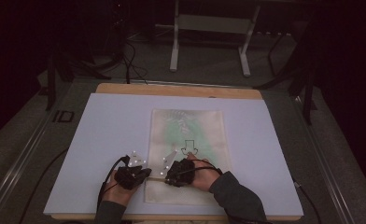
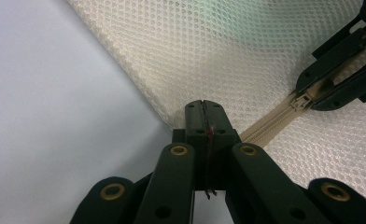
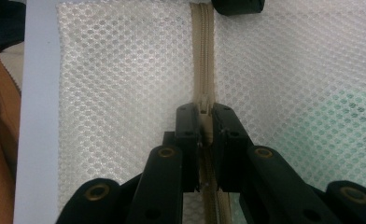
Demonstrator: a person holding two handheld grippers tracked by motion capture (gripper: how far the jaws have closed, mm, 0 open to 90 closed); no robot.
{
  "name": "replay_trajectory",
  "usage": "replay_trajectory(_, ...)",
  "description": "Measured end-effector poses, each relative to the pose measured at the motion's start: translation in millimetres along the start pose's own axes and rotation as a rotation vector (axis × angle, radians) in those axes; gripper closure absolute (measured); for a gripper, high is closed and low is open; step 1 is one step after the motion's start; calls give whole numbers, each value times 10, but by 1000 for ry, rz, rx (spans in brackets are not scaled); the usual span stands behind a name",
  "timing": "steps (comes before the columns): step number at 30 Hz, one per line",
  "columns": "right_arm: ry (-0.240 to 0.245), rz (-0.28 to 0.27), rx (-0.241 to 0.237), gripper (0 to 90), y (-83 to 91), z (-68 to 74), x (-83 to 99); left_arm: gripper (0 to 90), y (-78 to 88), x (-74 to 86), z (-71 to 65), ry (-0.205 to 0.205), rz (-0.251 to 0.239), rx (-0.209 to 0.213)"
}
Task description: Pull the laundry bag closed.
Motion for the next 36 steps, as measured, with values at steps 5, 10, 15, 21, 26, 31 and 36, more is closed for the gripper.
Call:
replay_trajectory(5, -3, 0, 0, 824, 11, 0, 21, 895, 0, 0, 0, 0, 0, 0)
replay_trajectory(10, -4, 2, 0, 823, 26, 1, 50, 895, 0, 1, 0, 1, 0, 0)
replay_trajectory(15, -4, 1, 0, 823, 28, 3, 52, 895, 0, 0, 0, 1, 0, 0)
replay_trajectory(21, -3, 4, -2, 824, 42, 6, 73, 895, 0, 0, 0, -1, 1, -1)
replay_trajectory(26, -1, 6, 3, 823, 59, 9, 107, 895, 0, 0, 0, 0, 2, -1)
replay_trajectory(31, -5, 7, 2, 824, 67, 14, 122, 895, 0, 0, -1, 0, 3, -3)
replay_trajectory(36, -3, 3, 3, 824, 67, 13, 121, 895, 0, 1, -1, 0, 1, -3)
Point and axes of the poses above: each handheld gripper's, and its own axes: y roughly backward along the jaws, x roughly out of its underside, z roughly to its left, the point moved 9 cm from there along -y, roughly forward along the jaws, and after that the axes turned 1 degree about z, right-handed, at the moved point
